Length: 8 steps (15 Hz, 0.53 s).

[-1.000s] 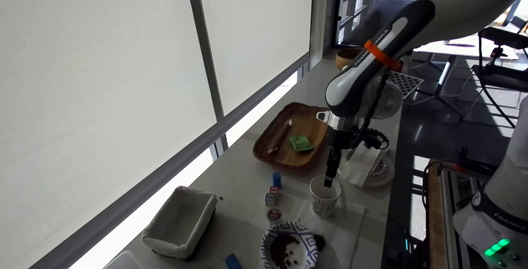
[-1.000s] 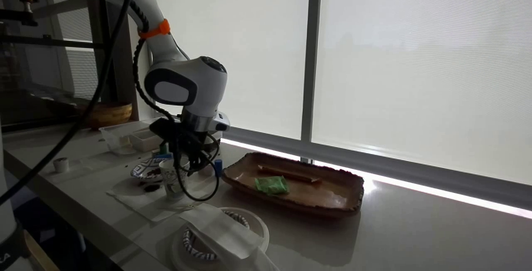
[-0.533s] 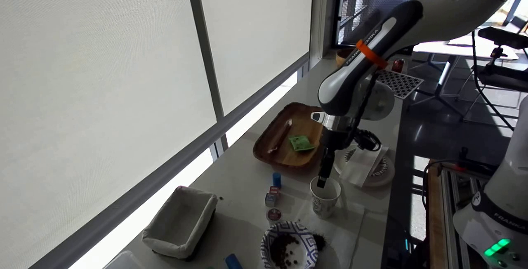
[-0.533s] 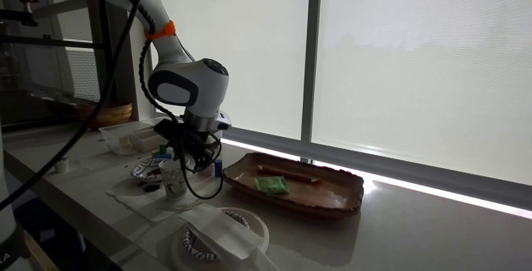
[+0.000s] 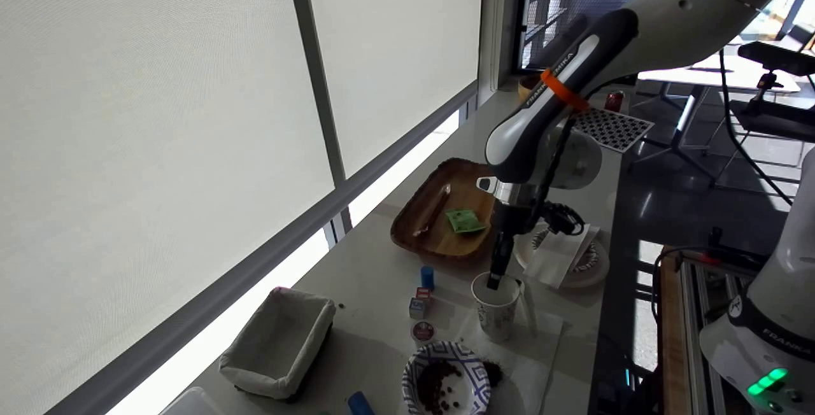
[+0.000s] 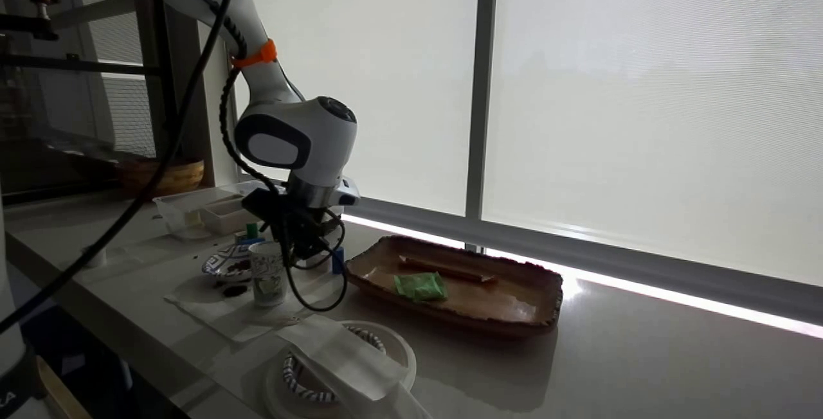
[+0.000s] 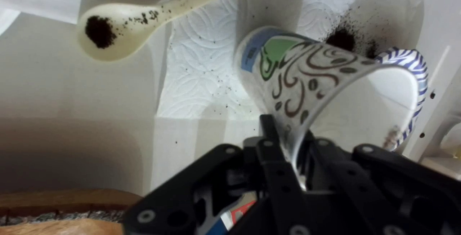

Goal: Pour the contents from the coffee cup into the black and white bowl on the left.

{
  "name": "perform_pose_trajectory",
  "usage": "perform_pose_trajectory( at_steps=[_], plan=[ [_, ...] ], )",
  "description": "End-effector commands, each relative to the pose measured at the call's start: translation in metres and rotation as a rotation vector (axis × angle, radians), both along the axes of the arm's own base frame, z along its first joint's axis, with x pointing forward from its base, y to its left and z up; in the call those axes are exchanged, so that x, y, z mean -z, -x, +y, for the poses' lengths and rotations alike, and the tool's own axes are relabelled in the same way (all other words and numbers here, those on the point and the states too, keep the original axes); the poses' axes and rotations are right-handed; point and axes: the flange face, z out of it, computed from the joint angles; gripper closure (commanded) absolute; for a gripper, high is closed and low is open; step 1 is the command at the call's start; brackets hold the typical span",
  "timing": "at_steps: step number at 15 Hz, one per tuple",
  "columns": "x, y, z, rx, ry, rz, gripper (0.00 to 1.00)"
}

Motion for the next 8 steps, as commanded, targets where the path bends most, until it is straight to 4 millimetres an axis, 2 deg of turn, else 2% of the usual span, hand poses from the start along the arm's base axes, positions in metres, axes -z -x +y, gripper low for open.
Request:
perform_pose_trajectory(
  at_steps=[1, 5, 8],
  plan=[
    [0.006, -0.004, -0.004, -0.006, 0.011, 0.006, 1.00],
    [0.005, -0.005, -0.008, 0.003, 0.015, 0.005, 0.99],
    [-0.010, -0.005, -0.005, -0.021, 0.023, -0.024, 0.99]
  ],
)
